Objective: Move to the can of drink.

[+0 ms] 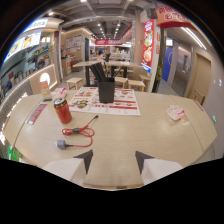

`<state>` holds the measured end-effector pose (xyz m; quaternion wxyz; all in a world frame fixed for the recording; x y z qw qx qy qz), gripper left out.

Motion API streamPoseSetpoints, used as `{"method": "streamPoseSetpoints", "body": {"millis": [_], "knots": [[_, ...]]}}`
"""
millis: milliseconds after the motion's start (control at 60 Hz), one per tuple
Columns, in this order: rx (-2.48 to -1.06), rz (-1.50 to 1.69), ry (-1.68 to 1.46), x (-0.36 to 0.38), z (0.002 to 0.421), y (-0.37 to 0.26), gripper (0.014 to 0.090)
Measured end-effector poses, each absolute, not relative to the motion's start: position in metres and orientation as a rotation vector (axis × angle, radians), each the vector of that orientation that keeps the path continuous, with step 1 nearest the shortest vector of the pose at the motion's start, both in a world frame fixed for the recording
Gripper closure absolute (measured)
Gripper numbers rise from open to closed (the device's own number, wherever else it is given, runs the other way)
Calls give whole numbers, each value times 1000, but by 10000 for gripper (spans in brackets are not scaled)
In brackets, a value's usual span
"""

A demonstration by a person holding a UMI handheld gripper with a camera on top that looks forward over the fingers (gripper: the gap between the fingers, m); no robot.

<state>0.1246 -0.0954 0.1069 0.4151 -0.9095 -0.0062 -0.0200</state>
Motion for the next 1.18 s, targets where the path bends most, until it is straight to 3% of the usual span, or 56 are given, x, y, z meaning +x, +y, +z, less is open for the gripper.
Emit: {"method": "streamPoseSetpoints", "body": {"millis": [333,617,917,1183], "knots": [[-2296,44,-77,2,102,-97,204],[-2300,24,-43,-86,84,-28,205],[-2295,-40,-3,-113,62,53,204],[-2299,-56,9,-119,63,67,202]]}}
